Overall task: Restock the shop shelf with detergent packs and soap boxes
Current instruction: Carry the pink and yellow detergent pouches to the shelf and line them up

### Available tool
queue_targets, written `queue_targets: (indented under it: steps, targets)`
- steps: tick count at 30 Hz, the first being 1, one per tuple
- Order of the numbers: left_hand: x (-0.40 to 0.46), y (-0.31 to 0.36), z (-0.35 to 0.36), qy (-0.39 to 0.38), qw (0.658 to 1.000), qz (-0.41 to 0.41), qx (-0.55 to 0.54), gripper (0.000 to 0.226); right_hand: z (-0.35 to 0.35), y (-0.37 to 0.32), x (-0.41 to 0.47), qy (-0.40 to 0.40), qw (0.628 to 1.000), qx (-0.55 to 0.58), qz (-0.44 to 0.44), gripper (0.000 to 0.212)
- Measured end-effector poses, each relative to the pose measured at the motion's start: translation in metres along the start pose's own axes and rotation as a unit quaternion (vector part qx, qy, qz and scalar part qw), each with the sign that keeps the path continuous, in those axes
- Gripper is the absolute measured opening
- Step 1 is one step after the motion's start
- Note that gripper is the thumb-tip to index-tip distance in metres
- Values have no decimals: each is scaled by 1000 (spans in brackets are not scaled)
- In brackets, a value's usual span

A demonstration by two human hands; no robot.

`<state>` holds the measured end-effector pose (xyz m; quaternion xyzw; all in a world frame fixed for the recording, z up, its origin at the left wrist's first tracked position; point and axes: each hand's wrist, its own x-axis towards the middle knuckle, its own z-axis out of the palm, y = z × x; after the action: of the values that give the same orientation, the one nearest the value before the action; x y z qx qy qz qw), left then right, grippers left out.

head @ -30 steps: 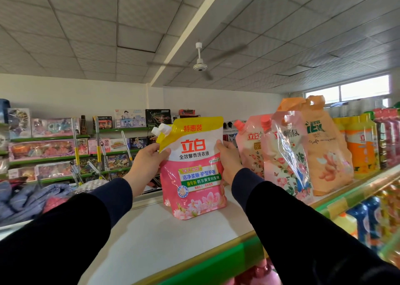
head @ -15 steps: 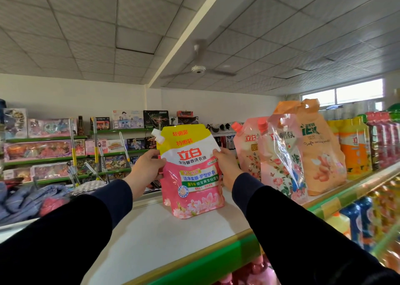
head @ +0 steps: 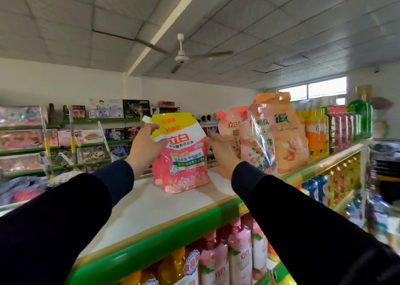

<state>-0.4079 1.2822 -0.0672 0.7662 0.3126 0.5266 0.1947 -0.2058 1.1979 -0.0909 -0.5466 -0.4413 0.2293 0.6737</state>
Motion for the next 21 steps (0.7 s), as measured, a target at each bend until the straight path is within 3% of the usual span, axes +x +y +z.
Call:
queue_targets:
  steps: [6, 11, 21]
  targets:
    - [-40, 45, 26, -81, 993, 61, -57, 48, -43, -16, -80, 30, 994, -85, -63, 52]
    - [-82, 98, 73, -162, 974, 90, -130, 44, -107, -35, -156, 109, 981, -143, -80, 46]
    - [-195, 262, 184, -377, 866, 166, -284, 56, -257, -94, -352, 301, 911, -276, -56, 49]
